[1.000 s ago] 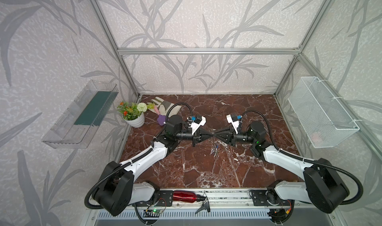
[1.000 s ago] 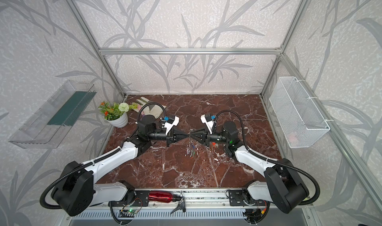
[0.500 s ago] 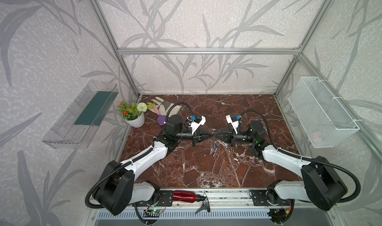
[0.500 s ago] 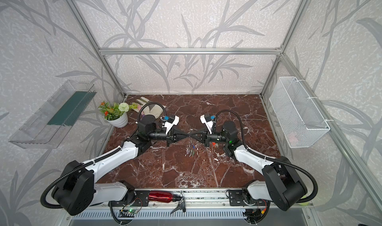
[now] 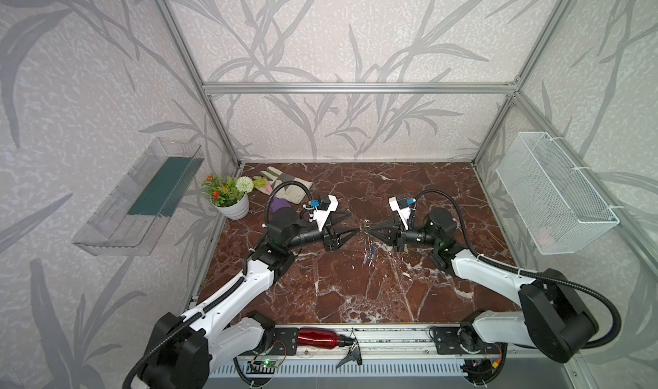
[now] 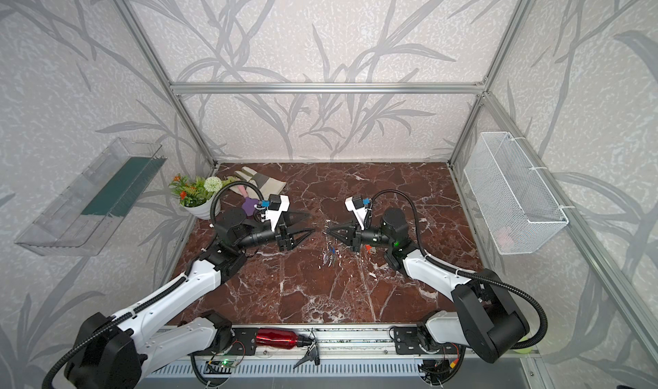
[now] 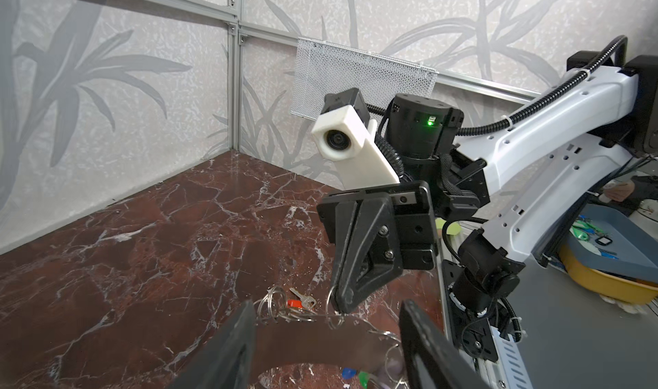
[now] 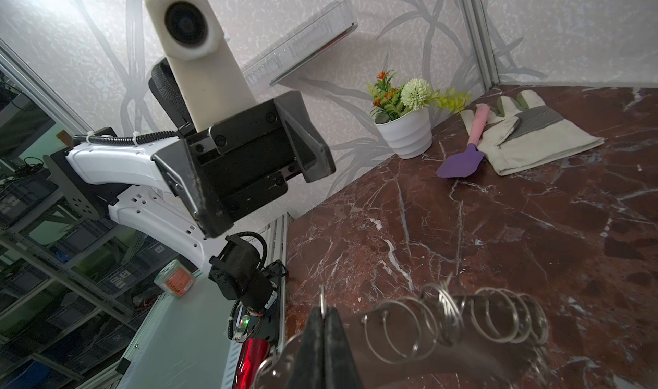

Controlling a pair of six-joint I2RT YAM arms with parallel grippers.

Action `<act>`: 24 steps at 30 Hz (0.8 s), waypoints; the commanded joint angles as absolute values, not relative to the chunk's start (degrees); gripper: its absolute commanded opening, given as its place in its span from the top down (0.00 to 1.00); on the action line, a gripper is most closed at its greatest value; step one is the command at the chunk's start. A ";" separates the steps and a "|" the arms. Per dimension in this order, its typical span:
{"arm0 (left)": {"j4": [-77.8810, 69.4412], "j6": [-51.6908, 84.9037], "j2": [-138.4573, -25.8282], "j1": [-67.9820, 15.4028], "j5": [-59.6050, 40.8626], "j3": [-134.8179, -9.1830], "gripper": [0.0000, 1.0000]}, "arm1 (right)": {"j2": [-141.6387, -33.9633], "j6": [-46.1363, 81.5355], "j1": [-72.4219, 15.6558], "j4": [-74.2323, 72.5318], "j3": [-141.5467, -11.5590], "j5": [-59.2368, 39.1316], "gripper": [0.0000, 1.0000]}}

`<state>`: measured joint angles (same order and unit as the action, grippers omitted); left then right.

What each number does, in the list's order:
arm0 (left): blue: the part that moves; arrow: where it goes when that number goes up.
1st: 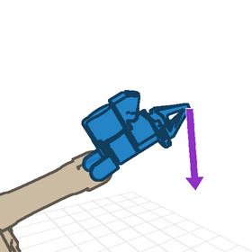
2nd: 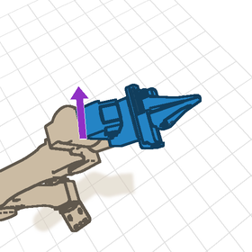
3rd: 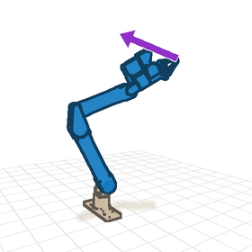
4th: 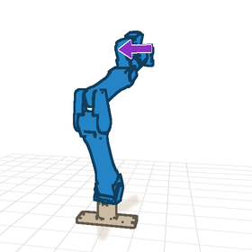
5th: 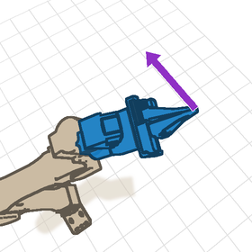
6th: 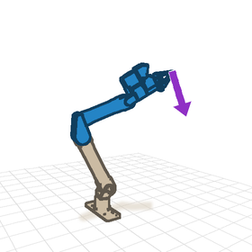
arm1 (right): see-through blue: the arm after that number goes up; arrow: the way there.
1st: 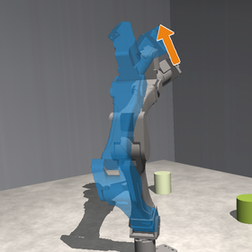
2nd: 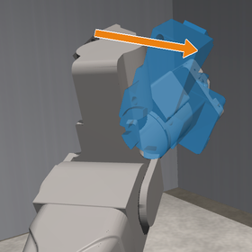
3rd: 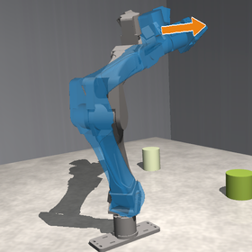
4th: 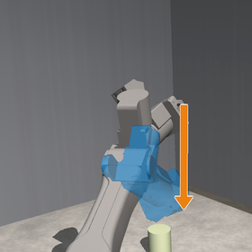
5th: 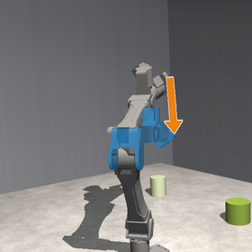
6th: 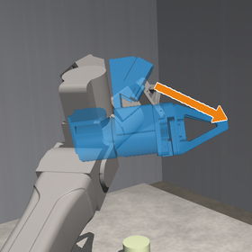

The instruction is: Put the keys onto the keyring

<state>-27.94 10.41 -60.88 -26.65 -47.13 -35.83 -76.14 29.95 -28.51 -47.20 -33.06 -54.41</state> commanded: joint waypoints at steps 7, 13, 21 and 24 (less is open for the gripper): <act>-21.09 14.24 -58.98 -26.42 -31.10 -37.81 0.25 | -71.13 22.95 -28.58 -34.39 -36.01 -46.52 1.00; -13.11 20.90 -58.36 -26.43 -24.07 -40.62 0.26 | -66.20 19.16 -27.64 -22.23 -37.87 -33.81 1.00; 3.09 24.02 -65.65 -27.26 -23.85 -47.64 0.42 | -59.82 20.07 -23.34 -11.00 -38.00 -19.49 1.00; 7.86 22.51 -71.25 -31.11 -22.68 -51.56 0.50 | -57.48 22.14 -19.82 -7.64 -37.57 -15.19 1.00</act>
<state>0.03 22.76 -67.70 -28.29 -23.38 -48.80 -60.10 21.02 -21.93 -11.60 -35.64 -22.41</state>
